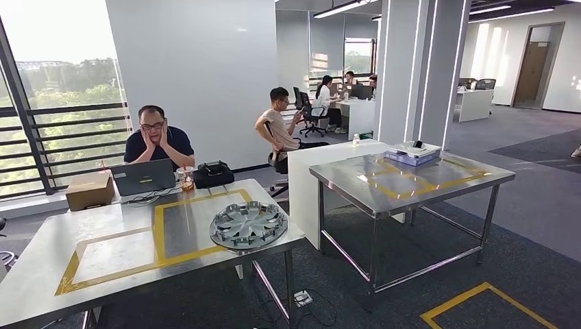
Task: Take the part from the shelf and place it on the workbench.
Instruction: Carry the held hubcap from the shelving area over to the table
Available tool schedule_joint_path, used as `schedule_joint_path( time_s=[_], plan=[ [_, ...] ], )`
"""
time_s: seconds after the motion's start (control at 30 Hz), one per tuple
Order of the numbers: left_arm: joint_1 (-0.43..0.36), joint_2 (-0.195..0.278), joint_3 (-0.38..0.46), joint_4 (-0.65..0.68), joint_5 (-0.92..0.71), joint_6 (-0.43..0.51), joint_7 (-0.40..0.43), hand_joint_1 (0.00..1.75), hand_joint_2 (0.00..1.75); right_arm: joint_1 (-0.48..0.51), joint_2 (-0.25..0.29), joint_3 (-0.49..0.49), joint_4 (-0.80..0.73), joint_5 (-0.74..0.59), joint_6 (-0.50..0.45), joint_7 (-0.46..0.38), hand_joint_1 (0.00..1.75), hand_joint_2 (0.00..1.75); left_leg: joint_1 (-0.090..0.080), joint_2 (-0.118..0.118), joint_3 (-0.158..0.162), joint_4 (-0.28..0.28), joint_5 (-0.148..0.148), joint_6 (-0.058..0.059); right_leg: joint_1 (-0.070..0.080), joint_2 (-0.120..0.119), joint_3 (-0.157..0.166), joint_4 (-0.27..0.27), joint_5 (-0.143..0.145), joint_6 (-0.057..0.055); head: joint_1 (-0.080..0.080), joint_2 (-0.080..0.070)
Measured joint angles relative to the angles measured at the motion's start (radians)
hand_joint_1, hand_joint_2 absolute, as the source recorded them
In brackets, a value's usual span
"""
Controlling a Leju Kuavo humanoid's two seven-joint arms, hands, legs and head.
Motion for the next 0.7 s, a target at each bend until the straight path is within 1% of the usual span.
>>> schedule_joint_path(
  time_s=[0.03, 0.07, 0.1, 0.13, 0.17, 0.2, 0.23, 0.27, 0.3, 0.33, 0.37, 0.4, 0.43, 0.47, 0.5, 0.53, 0.57, 0.6, 0.63, 0.67, 0.7],
  plan=[
    [0.000, 0.000, 0.003, -0.001, 0.000, -0.001, 0.000, 1.75, 1.75, 0.000, 0.002, 0.000, 0.001, 0.000, 0.000, 0.000, 0.00, 0.00, -0.008, 0.015, 0.017, -0.036, 0.007, 0.008, 0.002, -0.009, 0.002, -0.001, -0.003, 0.003, 0.000, 0.000],
    [0.000, 0.000, 0.005, -0.003, 0.000, -0.002, 0.000, 1.75, 1.75, 0.000, 0.004, 0.000, 0.001, 0.000, 0.001, 0.000, 0.00, 0.00, -0.013, 0.021, 0.023, -0.050, 0.004, 0.012, 0.002, -0.019, 0.004, -0.002, -0.004, 0.006, 0.001, 0.000],
    [0.000, 0.000, 0.006, -0.004, 0.000, -0.002, 0.000, 1.75, 1.75, 0.000, 0.004, 0.000, 0.002, 0.000, 0.002, 0.000, 0.00, 0.00, -0.014, 0.011, 0.022, -0.054, 0.004, 0.013, 0.004, -0.030, 0.007, -0.005, -0.006, 0.010, 0.000, 0.000],
    [0.001, 0.001, 0.007, -0.005, 0.000, -0.002, 0.000, 1.75, 1.75, -0.002, 0.005, 0.000, 0.002, 0.000, 0.004, 0.000, 0.00, 0.00, -0.011, -0.003, 0.027, -0.063, 0.009, 0.015, 0.003, -0.036, 0.008, -0.006, -0.008, 0.014, 0.000, 0.000],
    [0.001, 0.001, 0.008, -0.006, 0.000, -0.002, 0.000, 1.75, 1.75, -0.003, 0.005, 0.001, 0.003, 0.000, 0.005, 0.000, 0.00, 0.00, -0.007, -0.015, 0.036, -0.074, 0.015, 0.018, 0.003, -0.027, 0.008, 0.000, -0.012, 0.016, 0.000, 0.000],
    [0.001, 0.001, 0.008, -0.007, -0.001, -0.002, 0.000, 1.75, 1.75, -0.004, 0.006, 0.001, 0.003, 0.001, 0.007, 0.000, 0.00, 0.00, -0.003, -0.028, 0.044, -0.085, 0.022, 0.021, 0.002, -0.006, -0.001, 0.022, -0.024, 0.017, 0.001, 0.000],
    [0.001, 0.000, 0.008, -0.008, -0.001, -0.002, 0.001, 1.75, 1.75, -0.004, 0.005, 0.001, 0.004, 0.001, 0.008, 0.000, 0.00, 0.00, 0.001, -0.040, 0.052, -0.093, 0.028, 0.023, 0.000, 0.021, -0.021, 0.065, -0.043, 0.016, 0.003, 0.000],
    [0.000, -0.001, 0.007, -0.008, -0.001, -0.001, 0.001, 1.75, 1.75, -0.003, 0.004, 0.002, 0.005, 0.001, 0.009, 0.000, 0.00, 0.00, 0.000, -0.052, 0.054, -0.096, 0.030, 0.025, -0.001, 0.048, -0.051, 0.127, -0.068, 0.014, 0.004, 0.000],
    [0.001, -0.001, 0.006, -0.008, -0.001, -0.001, 0.002, 1.75, 1.75, -0.001, 0.004, 0.003, 0.006, 0.001, 0.010, 0.001, 0.00, 0.00, 0.001, -0.066, 0.054, -0.095, 0.030, 0.025, -0.002, 0.062, -0.088, 0.197, -0.093, 0.014, 0.006, 0.000],
    [0.002, -0.002, 0.005, -0.008, -0.001, 0.001, 0.002, 1.75, 1.75, 0.001, 0.003, 0.004, 0.008, 0.001, 0.012, 0.002, 0.00, 0.00, 0.002, -0.080, 0.054, -0.095, 0.030, 0.025, -0.004, 0.069, -0.120, 0.252, -0.108, 0.017, 0.007, 0.000],
    [0.003, -0.001, 0.005, -0.008, -0.002, 0.003, 0.002, 1.75, 1.75, 0.003, 0.002, 0.004, 0.009, 0.001, 0.014, 0.003, 0.00, 0.00, 0.003, -0.096, 0.054, -0.095, 0.029, 0.024, -0.006, 0.071, -0.138, 0.275, -0.108, 0.024, 0.008, 0.000],
    [0.004, -0.001, 0.004, -0.008, -0.002, 0.005, 0.002, 1.75, 1.75, 0.004, 0.001, 0.004, 0.010, 0.002, 0.015, 0.004, 0.00, 0.00, 0.005, -0.110, 0.055, -0.093, 0.028, 0.022, -0.009, 0.072, -0.136, 0.257, -0.090, 0.035, 0.008, 0.000],
    [0.004, -0.001, 0.004, -0.008, -0.002, 0.006, 0.002, 1.75, 1.75, 0.004, 0.000, 0.005, 0.011, 0.002, 0.016, 0.005, 0.00, 0.00, 0.007, -0.124, 0.057, -0.091, 0.025, 0.019, -0.013, 0.077, -0.115, 0.201, -0.059, 0.047, 0.008, 0.000],
    [0.004, -0.001, 0.003, -0.008, -0.003, 0.007, 0.002, 1.75, 1.75, 0.004, -0.001, 0.005, 0.012, 0.002, 0.016, 0.006, 0.00, 0.00, 0.010, -0.137, 0.057, -0.087, 0.021, 0.013, -0.019, 0.091, -0.085, 0.126, -0.024, 0.059, 0.009, 0.000],
    [0.004, -0.001, 0.003, -0.008, -0.003, 0.008, 0.003, 1.75, 1.75, 0.005, -0.001, 0.005, 0.012, 0.002, 0.017, 0.006, 0.00, 0.00, 0.010, -0.149, 0.055, -0.079, 0.016, 0.005, -0.023, 0.103, -0.056, 0.061, 0.003, 0.062, 0.010, 0.000],
    [0.005, -0.001, 0.003, -0.008, -0.003, 0.009, 0.003, 1.75, 1.75, 0.005, -0.001, 0.005, 0.012, 0.002, 0.017, 0.006, 0.00, 0.00, 0.010, -0.159, 0.052, -0.072, 0.011, -0.002, -0.024, 0.112, -0.036, 0.017, 0.020, 0.059, 0.010, 0.000],
    [0.006, 0.000, 0.003, -0.008, -0.003, 0.010, 0.003, 1.75, 1.75, 0.004, -0.001, 0.006, 0.012, 0.001, 0.017, 0.006, 0.00, 0.00, 0.010, -0.167, 0.049, -0.066, 0.007, -0.008, -0.023, 0.117, -0.026, -0.003, 0.026, 0.051, 0.010, 0.000],
    [0.007, 0.001, 0.003, -0.008, -0.003, 0.011, 0.004, 1.75, 1.75, 0.003, -0.001, 0.006, 0.012, 0.001, 0.017, 0.007, 0.00, 0.00, 0.011, -0.174, 0.046, -0.063, 0.005, -0.012, -0.019, 0.110, -0.024, -0.004, 0.026, 0.040, 0.010, 0.000],
    [0.010, 0.001, 0.003, -0.008, -0.003, 0.011, 0.004, 1.75, 1.75, 0.002, -0.001, 0.006, 0.012, 0.001, 0.018, 0.008, 0.00, 0.00, 0.013, -0.175, 0.045, -0.063, 0.003, -0.014, -0.020, 0.103, -0.022, -0.004, 0.025, 0.033, 0.009, 0.000],
    [0.012, 0.002, 0.003, -0.008, -0.002, 0.011, 0.004, 1.75, 1.75, 0.001, -0.001, 0.006, 0.012, 0.001, 0.018, 0.009, 0.00, 0.00, 0.013, -0.163, 0.042, -0.057, -0.001, -0.018, -0.020, 0.096, -0.019, -0.005, 0.025, 0.027, 0.008, 0.000],
    [0.013, 0.002, 0.003, -0.008, -0.002, 0.010, 0.004, 1.75, 1.75, 0.001, -0.001, 0.006, 0.012, 0.000, 0.018, 0.010, 0.00, 0.00, 0.013, -0.139, 0.033, -0.037, -0.013, -0.023, -0.021, 0.089, -0.016, -0.006, 0.023, 0.020, 0.006, 0.000]
  ],
)
